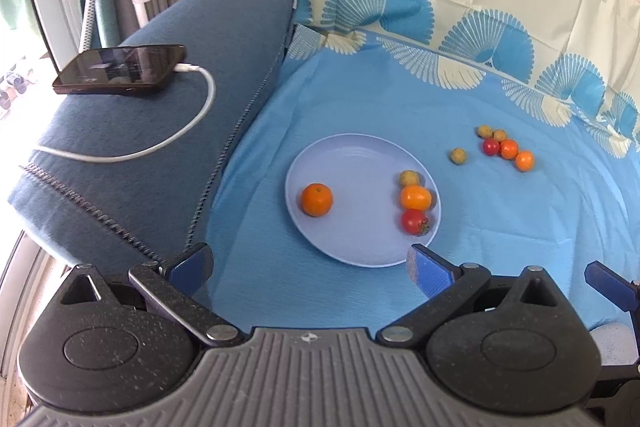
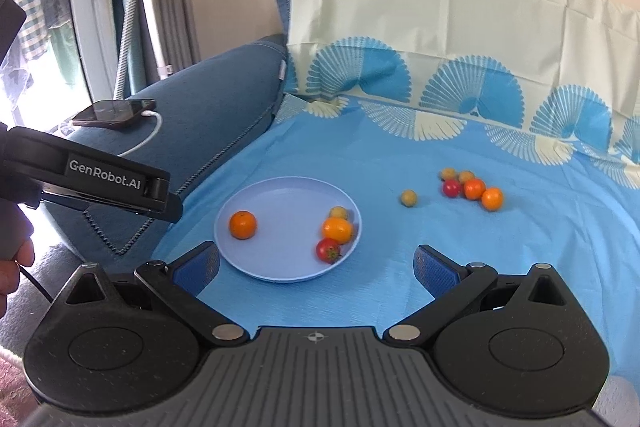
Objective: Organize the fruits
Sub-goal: 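Lower both open tools toward the fruit cluster on the sheet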
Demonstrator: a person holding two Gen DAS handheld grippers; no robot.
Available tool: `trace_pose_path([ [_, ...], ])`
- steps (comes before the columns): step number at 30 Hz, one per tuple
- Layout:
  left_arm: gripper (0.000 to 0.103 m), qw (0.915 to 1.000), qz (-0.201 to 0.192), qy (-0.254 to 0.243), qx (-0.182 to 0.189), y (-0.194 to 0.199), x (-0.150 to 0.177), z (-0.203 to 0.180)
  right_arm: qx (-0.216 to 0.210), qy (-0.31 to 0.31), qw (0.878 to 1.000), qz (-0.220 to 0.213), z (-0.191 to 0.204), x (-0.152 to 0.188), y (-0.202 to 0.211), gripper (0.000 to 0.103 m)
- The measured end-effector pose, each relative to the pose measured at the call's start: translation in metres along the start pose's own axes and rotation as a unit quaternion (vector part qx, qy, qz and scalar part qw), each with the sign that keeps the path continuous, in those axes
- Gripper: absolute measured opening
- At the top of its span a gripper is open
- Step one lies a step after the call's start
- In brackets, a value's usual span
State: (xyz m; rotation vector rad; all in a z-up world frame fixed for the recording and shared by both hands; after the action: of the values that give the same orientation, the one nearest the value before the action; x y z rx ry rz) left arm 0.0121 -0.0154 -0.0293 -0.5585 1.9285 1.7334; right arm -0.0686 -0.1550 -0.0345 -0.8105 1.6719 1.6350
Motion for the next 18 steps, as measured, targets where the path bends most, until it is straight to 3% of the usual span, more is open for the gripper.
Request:
trace_pose_path([
  [10, 0.103, 0.9988, 0.012, -0.038, 0.027, -0.042, -0.041, -0.079, 0.09, -0.047, 0.995, -0.004, -0.082, 0.003, -0.029, 0.102],
  [18, 0.103, 0.9941, 0.039, -0.089, 0.047, -0.125, -0.074, -0.179, 0.17, -0.058, 0.984, 0.006, -0.181, 0.007, -0.097, 0.102],
])
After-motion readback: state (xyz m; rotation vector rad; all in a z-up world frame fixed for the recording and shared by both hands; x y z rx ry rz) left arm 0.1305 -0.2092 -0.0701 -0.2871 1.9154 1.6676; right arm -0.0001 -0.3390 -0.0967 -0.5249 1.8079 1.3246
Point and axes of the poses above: each gripper's, at about its wrist camera, not at the fingertips, and y roughly against the way its jaws point, z to its left, x to its underside, the point moved 3 cm from there along -y, roughly the way its jaws point, and after that the axes turned 7 degrees about y, right-handed, at the moved point
